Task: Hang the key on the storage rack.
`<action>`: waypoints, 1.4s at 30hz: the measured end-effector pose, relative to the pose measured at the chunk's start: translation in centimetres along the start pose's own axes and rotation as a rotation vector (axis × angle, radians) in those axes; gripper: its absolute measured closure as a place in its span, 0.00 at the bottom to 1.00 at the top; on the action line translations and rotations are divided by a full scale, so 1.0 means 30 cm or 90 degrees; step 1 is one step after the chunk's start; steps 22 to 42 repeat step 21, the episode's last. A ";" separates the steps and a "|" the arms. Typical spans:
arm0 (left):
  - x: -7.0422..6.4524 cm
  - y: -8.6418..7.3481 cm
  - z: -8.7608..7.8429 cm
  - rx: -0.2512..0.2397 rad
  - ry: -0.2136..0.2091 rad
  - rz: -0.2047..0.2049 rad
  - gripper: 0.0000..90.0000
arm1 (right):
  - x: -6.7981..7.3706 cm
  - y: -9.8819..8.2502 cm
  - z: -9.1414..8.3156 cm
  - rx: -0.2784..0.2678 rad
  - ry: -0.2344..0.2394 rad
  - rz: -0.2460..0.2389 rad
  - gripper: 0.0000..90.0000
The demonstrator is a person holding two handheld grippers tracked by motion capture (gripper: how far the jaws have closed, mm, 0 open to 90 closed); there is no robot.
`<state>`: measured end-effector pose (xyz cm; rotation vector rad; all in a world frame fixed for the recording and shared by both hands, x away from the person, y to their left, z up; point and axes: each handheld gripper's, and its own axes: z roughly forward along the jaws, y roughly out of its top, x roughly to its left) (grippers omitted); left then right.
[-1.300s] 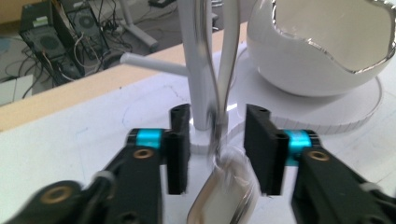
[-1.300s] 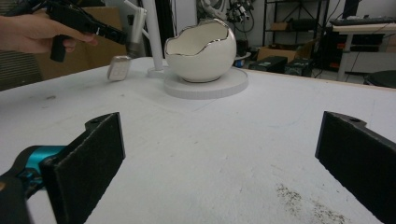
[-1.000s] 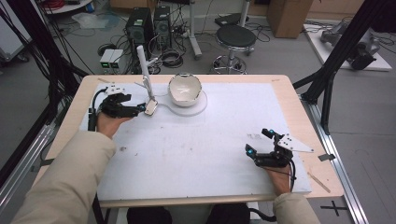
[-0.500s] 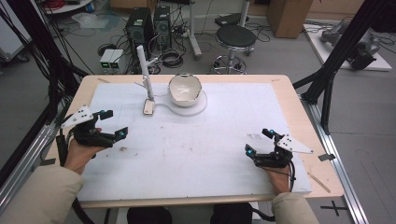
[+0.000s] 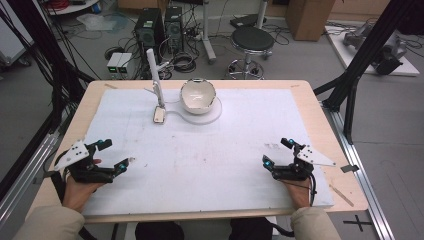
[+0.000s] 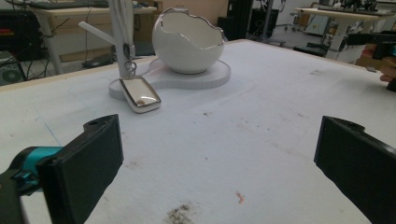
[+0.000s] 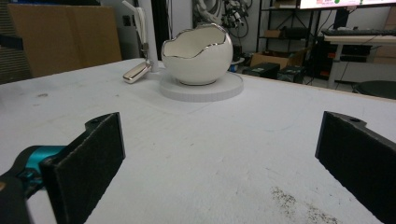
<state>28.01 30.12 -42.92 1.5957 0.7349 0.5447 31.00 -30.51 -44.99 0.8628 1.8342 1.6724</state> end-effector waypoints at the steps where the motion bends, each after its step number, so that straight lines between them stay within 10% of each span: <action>1: -0.004 -0.009 -0.002 -0.006 0.001 0.001 0.02 | 0.000 0.000 -0.001 0.001 0.001 0.001 0.01; 42: -0.030 -0.074 -0.012 -0.044 0.024 0.023 0.02 | 0.008 -0.004 -0.006 -0.011 -0.001 -0.019 0.01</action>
